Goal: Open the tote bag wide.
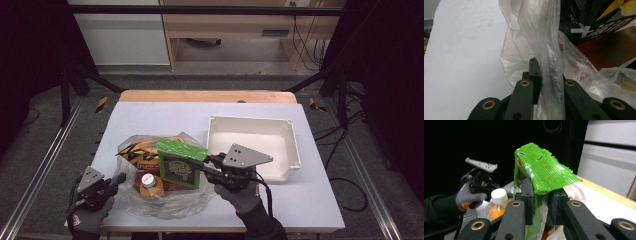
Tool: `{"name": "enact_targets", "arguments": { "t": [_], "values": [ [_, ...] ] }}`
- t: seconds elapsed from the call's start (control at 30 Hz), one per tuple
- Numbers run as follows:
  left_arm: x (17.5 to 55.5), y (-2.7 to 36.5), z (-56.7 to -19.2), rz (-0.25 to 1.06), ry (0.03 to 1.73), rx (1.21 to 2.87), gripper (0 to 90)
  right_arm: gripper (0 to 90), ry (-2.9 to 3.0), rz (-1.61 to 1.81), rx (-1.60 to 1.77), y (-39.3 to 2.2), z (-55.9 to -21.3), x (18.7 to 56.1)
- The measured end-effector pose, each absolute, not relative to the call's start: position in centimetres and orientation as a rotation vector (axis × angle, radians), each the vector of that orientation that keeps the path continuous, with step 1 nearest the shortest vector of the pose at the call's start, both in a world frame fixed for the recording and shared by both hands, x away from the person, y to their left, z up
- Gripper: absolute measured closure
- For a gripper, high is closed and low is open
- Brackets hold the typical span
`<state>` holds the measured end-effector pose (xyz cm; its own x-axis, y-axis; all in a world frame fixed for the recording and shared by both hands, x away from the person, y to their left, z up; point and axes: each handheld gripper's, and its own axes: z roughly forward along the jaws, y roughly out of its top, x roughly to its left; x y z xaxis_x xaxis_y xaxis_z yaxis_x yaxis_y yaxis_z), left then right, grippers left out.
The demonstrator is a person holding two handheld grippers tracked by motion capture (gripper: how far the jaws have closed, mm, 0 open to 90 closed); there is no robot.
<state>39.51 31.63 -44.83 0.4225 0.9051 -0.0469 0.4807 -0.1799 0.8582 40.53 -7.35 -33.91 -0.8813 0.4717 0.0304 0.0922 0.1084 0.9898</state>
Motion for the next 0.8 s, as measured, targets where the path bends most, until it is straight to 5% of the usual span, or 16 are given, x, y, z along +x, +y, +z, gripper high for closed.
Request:
{"name": "enact_targets", "arguments": {
  "t": [0.4,0.8],
  "values": [
    [39.2,31.9,-44.2,0.646,1.164,1.773,78.6,77.0,2.041,1.883,0.533,-7.2,-31.9,40.9],
    [38.1,32.8,-41.8,0.753,1.116,1.655,44.6,76.9,2.007,1.915,0.535,-7.4,-30.5,41.1]
  ]
}}
